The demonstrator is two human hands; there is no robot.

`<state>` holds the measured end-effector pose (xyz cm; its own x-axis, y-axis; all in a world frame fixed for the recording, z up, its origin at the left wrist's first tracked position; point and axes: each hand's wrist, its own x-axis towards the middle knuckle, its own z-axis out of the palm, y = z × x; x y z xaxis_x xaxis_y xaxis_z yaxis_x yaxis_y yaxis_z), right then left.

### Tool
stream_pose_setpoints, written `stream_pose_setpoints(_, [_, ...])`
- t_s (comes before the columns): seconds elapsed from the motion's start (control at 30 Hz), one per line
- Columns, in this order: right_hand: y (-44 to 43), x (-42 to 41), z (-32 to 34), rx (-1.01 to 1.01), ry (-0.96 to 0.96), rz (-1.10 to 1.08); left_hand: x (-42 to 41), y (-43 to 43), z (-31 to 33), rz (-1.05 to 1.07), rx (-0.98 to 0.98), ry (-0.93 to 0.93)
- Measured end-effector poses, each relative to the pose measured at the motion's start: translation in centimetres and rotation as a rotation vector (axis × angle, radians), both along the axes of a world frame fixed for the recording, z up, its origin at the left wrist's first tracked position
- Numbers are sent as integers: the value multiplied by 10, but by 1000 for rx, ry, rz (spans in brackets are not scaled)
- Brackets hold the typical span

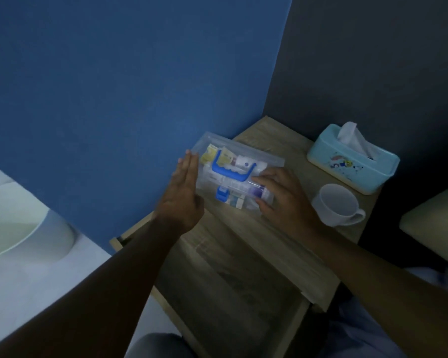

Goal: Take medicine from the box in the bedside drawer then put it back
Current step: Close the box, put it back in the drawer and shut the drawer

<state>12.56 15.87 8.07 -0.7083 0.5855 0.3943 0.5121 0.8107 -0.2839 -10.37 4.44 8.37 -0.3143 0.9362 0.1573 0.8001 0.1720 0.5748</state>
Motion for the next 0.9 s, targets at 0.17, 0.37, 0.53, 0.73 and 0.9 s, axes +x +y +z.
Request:
stream_pose_setpoints(0.17, [-3, 3, 0, -22, 2, 39, 9, 6, -8, 10, -70, 3])
stream_pose_setpoints(0.37, [-11, -1, -13, -11, 16, -34, 16, 16, -4, 53, -99, 43])
stream_pose_setpoints(0.53, [-17, -3, -21, 94, 4, -80, 15, 26, 6, 74, -224, 65])
stream_pose_setpoints(0.73, [-21, -4, -19, 80, -13, -101, 22, 19, -1, 110, -103, -162])
stream_pose_setpoints(0.9, [-24, -7, -14, 10, 21, -132, 41, 8, -28, 302, -50, -342])
